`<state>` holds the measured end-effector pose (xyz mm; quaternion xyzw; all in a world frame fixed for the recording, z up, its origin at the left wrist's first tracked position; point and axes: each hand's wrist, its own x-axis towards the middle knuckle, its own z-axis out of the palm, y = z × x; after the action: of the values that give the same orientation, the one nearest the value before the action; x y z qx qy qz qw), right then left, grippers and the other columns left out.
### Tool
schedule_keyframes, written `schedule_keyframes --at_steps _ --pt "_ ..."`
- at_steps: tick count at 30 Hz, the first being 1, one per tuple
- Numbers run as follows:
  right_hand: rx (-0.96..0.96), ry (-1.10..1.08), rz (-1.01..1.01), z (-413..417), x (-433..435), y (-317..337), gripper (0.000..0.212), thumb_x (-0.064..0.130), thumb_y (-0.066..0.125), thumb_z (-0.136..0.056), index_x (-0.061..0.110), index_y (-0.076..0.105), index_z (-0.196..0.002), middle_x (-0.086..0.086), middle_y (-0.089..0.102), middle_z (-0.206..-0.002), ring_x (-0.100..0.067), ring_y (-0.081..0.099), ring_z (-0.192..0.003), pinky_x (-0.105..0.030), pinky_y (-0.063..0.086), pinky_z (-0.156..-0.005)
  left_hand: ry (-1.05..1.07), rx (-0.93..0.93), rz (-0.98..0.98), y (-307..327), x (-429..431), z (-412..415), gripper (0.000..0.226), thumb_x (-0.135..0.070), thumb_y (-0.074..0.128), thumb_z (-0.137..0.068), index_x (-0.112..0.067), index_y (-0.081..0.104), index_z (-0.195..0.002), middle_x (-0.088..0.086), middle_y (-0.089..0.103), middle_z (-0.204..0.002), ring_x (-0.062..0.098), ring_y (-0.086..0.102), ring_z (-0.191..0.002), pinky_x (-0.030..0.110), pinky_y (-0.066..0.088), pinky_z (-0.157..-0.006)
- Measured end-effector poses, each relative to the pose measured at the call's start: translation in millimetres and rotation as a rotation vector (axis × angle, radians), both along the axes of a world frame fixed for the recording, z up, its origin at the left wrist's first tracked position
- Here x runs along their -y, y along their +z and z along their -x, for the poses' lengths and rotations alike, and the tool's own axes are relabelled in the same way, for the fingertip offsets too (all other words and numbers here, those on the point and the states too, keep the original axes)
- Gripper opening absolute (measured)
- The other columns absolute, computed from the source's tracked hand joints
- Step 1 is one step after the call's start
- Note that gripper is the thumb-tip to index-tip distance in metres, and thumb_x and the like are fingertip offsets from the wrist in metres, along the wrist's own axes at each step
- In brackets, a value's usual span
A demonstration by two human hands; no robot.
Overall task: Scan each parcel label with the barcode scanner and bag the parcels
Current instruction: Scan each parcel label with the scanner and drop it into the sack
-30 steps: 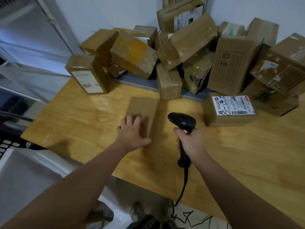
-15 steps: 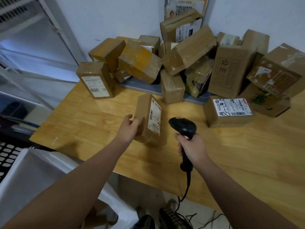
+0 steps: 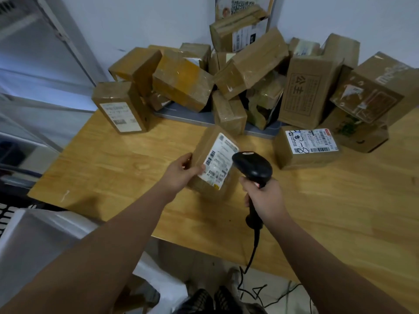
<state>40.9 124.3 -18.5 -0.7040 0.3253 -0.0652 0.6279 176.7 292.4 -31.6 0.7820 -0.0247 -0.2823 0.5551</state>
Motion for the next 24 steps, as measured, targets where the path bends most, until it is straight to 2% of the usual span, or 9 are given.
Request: schedule_keyframes --at_steps 2,4,6,9,13,17,19,22,24 --pt "0.025 -0.066 -0.017 -1 6 1 0.021 0.019 0.067 -0.089 0.001 0.063 -0.078 -0.011 0.056 -0.058 -0.017 0.056 -0.051 -0.027 0.05 -0.056 -0.081 -0.016 -0.042 9 -2 -13 0.059 -0.026 0.071 -0.086 -0.018 0.048 -0.14 0.001 0.058 -0.125 0.005 0.059 -0.093 0.012 0.048 -0.063" --pt "0.034 -0.129 -0.026 -2 13 -1 0.021 0.019 0.07 -0.087 0.0 0.063 -0.089 -0.008 0.057 -0.064 -0.019 0.057 -0.057 -0.031 0.051 -0.061 -0.161 -0.028 -0.045 17 -1 -20 0.055 -0.031 0.069 -0.087 -0.021 0.051 -0.139 -0.001 0.062 -0.123 0.006 0.062 -0.094 0.018 0.051 -0.07" --pt "0.034 -0.143 0.02 -3 19 -4 0.023 0.02 0.073 -0.084 0.002 0.061 -0.092 -0.001 0.058 -0.069 -0.012 0.058 -0.063 -0.025 0.05 -0.064 -0.218 -0.021 -0.059 29 1 -24 0.052 -0.031 0.07 -0.087 -0.024 0.054 -0.136 -0.001 0.065 -0.122 0.005 0.062 -0.094 0.017 0.05 -0.071" --pt "0.043 -0.041 0.07 -5 22 -3 0.029 0.02 0.077 -0.08 0.008 0.06 -0.099 0.006 0.064 -0.082 0.006 0.061 -0.073 -0.004 0.043 -0.059 -0.563 0.103 -0.272 49 9 -32 0.049 -0.025 0.074 -0.083 -0.029 0.059 -0.13 -0.008 0.06 -0.116 0.005 0.057 -0.095 0.013 0.044 -0.069" --pt "-0.001 0.162 0.013 -5 28 9 0.037 0.019 0.083 -0.074 0.021 0.063 -0.105 0.009 0.066 -0.098 -0.002 0.061 -0.092 -0.015 0.046 -0.07 -0.923 0.273 -0.421 66 29 -34 0.053 -0.024 0.078 -0.079 -0.032 0.054 -0.125 -0.011 0.055 -0.115 0.011 0.056 -0.102 0.021 0.049 -0.079" --pt "-0.083 0.31 0.014 -5 39 14 0.033 0.016 0.084 -0.071 0.026 0.062 -0.095 0.009 0.066 -0.094 -0.008 0.063 -0.093 -0.022 0.05 -0.076 -0.92 0.442 -0.515 67 35 -37 0.052 -0.032 0.081 -0.073 -0.037 0.044 -0.109 -0.005 0.046 -0.107 0.015 0.05 -0.096 0.031 0.047 -0.076" --pt "-0.148 0.282 0.077 -10 38 11 0.038 0.016 0.084 -0.072 0.019 0.063 -0.104 0.005 0.067 -0.099 -0.013 0.064 -0.096 -0.028 0.053 -0.082 -0.9 0.506 -0.544 65 36 -37 0.052 -0.036 0.081 -0.071 -0.037 0.043 -0.107 -0.006 0.046 -0.104 0.017 0.047 -0.099 0.033 0.043 -0.079" --pt "-0.17 0.221 0.243 -15 34 6 0.043 0.016 0.083 -0.073 0.014 0.059 -0.11 0.002 0.064 -0.098 -0.013 0.061 -0.091 -0.019 0.048 -0.069 -0.867 0.74 -0.579 59 38 -33 0.059 -0.043 0.079 -0.072 -0.03 0.045 -0.119 -0.009 0.051 -0.108 0.017 0.041 -0.111 0.033 0.032 -0.09" --pt "-0.165 0.206 0.312 -16 32 4 0.039 0.02 0.084 -0.071 0.014 0.061 -0.102 0.002 0.063 -0.088 -0.014 0.06 -0.084 -0.017 0.042 -0.059 -0.819 0.845 -0.6 53 35 -33 0.076 -0.049 0.079 -0.07 -0.028 0.043 -0.134 -0.004 0.049 -0.13 0.019 0.037 -0.125 0.036 0.029 -0.102"
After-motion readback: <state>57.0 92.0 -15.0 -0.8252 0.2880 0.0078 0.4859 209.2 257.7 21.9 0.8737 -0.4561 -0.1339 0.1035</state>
